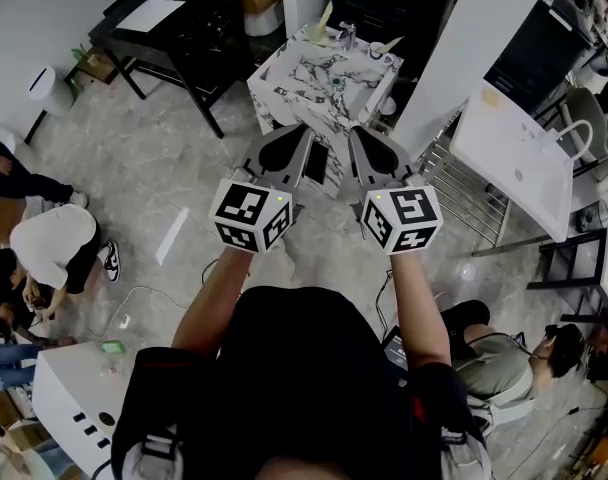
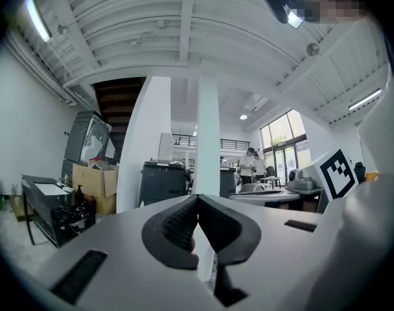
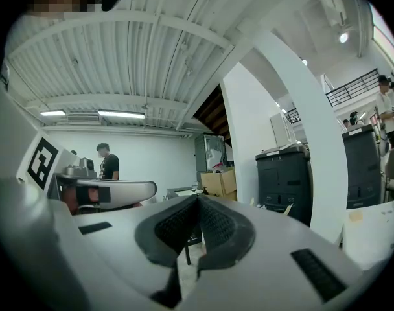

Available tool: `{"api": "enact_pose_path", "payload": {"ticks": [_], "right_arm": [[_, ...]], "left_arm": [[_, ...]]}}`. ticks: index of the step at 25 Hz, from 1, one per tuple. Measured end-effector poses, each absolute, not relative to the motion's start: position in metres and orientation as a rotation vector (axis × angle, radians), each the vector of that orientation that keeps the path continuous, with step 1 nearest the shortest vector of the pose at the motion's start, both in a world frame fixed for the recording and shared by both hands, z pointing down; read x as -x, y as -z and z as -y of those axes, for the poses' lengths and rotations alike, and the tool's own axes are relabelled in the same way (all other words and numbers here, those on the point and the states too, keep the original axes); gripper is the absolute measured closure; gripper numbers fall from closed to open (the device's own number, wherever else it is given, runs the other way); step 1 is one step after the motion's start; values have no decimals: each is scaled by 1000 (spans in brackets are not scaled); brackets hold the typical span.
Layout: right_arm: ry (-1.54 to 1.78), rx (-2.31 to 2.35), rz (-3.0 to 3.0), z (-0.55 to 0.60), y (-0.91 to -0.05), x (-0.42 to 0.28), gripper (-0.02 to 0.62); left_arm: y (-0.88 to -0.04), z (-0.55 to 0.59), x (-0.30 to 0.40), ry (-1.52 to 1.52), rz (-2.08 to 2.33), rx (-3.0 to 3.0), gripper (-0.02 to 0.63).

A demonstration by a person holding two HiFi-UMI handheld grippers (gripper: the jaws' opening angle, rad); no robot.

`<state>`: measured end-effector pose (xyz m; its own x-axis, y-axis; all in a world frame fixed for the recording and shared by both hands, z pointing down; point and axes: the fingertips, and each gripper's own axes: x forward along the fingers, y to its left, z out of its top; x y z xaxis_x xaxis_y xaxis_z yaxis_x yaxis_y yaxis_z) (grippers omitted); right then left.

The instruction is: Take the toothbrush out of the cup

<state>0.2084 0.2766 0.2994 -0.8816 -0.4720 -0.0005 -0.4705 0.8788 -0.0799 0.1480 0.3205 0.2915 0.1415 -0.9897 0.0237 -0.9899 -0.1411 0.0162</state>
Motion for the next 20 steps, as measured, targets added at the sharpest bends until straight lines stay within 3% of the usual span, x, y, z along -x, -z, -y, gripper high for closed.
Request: {"api": "enact_pose_path", "payload": {"ticks": [20], "right_arm": [[120, 749, -3039, -208, -306, -150, 561]], "left_arm": [[-302, -257, -81, -1, 2053, -2306, 597]]}}
